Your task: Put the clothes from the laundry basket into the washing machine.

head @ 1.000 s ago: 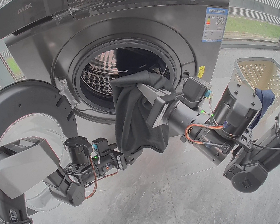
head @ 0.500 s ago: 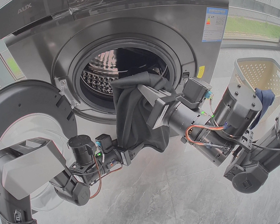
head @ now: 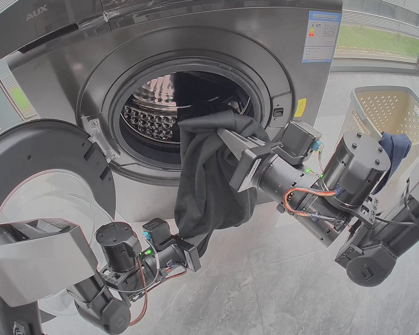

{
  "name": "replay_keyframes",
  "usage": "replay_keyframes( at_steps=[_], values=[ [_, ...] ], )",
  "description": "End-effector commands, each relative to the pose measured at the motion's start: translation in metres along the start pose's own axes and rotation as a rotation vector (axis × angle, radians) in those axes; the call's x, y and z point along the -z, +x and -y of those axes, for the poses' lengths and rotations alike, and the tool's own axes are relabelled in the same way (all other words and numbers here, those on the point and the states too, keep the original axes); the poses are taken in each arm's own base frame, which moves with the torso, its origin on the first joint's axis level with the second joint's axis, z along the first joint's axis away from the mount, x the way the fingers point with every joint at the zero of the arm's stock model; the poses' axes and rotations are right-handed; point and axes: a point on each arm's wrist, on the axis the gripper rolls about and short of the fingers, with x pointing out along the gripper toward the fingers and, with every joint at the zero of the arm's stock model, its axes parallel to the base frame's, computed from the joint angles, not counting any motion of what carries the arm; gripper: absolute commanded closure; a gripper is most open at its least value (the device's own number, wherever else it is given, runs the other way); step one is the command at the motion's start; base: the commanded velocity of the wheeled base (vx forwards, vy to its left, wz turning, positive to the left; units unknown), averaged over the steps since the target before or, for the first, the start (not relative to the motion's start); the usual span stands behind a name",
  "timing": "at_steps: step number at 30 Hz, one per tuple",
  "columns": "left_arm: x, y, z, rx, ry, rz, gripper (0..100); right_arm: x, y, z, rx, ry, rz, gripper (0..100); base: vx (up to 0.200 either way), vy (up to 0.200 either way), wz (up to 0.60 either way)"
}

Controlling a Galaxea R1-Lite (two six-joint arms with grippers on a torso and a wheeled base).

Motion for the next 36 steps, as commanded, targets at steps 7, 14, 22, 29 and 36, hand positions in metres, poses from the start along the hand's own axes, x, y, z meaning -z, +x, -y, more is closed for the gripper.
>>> replay_keyframes(
  at_steps=[7, 14, 22, 29, 36],
  values=[
    [-0.057, -0.088, 0.08, 0.178, 0.027, 0.08, 100, 0.041, -0.011, 0.014, 0.032, -0.019, -0.127, 100, 0.0, 0.0, 0.0],
    [-0.063, -0.103, 0.09, 0.214, 0.037, 0.1, 100, 0.059, -0.021, 0.019, 0.044, -0.029, -0.204, 100, 0.0, 0.0, 0.0],
    [-0.068, -0.1, 0.088, 0.204, 0.038, 0.122, 100, 0.074, -0.023, 0.023, 0.056, -0.04, -0.242, 0, 0.0, 0.0, 0.0],
    [-0.085, -0.09, 0.077, 0.159, 0.006, 0.199, 100, 0.066, -0.037, 0.03, 0.085, -0.055, -0.268, 0, 0.0, 0.0, 0.0],
    [-0.101, -0.079, 0.07, 0.067, -0.029, 0.278, 100, 0.066, -0.052, 0.046, 0.134, -0.087, -0.324, 0, 0.0, 0.0, 0.0]
  ],
)
